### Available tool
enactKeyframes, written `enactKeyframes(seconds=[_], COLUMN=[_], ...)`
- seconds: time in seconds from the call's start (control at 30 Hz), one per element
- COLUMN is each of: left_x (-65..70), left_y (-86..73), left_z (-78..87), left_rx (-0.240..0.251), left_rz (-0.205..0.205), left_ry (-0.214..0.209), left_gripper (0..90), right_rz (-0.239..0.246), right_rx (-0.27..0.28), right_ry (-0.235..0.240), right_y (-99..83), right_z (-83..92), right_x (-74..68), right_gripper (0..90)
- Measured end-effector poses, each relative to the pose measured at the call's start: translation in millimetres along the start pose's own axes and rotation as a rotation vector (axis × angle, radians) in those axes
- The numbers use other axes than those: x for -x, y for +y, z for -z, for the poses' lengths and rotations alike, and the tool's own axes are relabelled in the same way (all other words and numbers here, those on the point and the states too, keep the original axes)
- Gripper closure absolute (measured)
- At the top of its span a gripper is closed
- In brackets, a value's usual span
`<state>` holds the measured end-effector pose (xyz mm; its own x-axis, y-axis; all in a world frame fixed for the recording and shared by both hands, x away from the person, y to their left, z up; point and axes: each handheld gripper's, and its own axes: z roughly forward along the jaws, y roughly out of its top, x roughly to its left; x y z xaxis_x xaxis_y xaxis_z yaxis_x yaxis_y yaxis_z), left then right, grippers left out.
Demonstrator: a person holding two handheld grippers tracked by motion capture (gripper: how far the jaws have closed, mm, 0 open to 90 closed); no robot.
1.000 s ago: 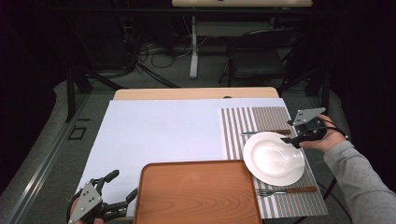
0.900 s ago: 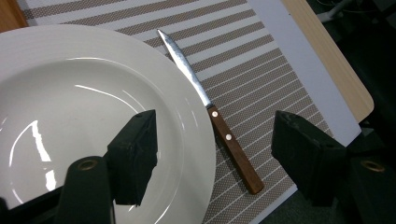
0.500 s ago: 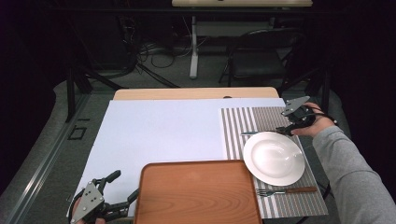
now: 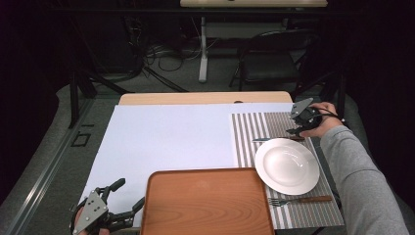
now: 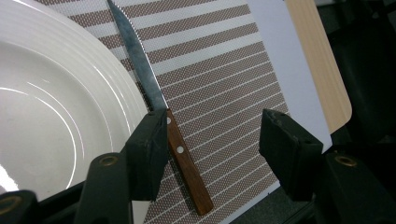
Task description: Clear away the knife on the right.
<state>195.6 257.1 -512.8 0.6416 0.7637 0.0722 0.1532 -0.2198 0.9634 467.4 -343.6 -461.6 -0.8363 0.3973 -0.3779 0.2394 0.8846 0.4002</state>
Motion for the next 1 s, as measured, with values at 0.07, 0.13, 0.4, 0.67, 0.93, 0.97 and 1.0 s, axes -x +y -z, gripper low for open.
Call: enactKeyframes(seconds=[0.07, 0.13, 0.4, 0.67, 0.93, 0.97, 1.0], left_x=[0.4, 0.6, 0.3, -0.2, -0.1, -0.3, -0.3], left_y=[0.1, -0.1, -0.7, -1.0, -1.2, -1.2, -1.3], left_z=[-0.2, -0.6, -1.1, -1.0, -0.7, -0.7, -0.6], left_rx=[0.0, -0.004, -0.006, -0.011, -0.01, -0.01, -0.01], left_rz=[-0.001, -0.003, 0.0, -0.002, 0.001, 0.0, 0.002], left_ry=[-0.001, -0.004, 0.0, -0.002, 0.001, 0.001, 0.002], left_gripper=[15.8, 15.8, 15.8, 15.8, 15.8, 15.8, 15.8], right_rz=[0.009, 0.018, 0.035, 0.104, 0.146, 0.161, 0.163], right_rx=[-0.017, -0.038, -0.083, -0.139, -0.163, -0.166, -0.176], right_ry=[0.011, 0.012, 0.028, 0.046, 0.059, 0.056, 0.058], right_y=[0.8, 1.3, 1.9, -1.2, -4.8, -5.7, -8.1], right_z=[-4.1, -7.7, -20.3, -31.7, -36.8, -37.5, -38.0], right_x=[-0.6, -0.4, 4.0, 6.2, 5.5, 6.4, 6.2], right_gripper=[42.6, 42.4, 47.6, 54.2, 60.2, 60.7, 61.5])
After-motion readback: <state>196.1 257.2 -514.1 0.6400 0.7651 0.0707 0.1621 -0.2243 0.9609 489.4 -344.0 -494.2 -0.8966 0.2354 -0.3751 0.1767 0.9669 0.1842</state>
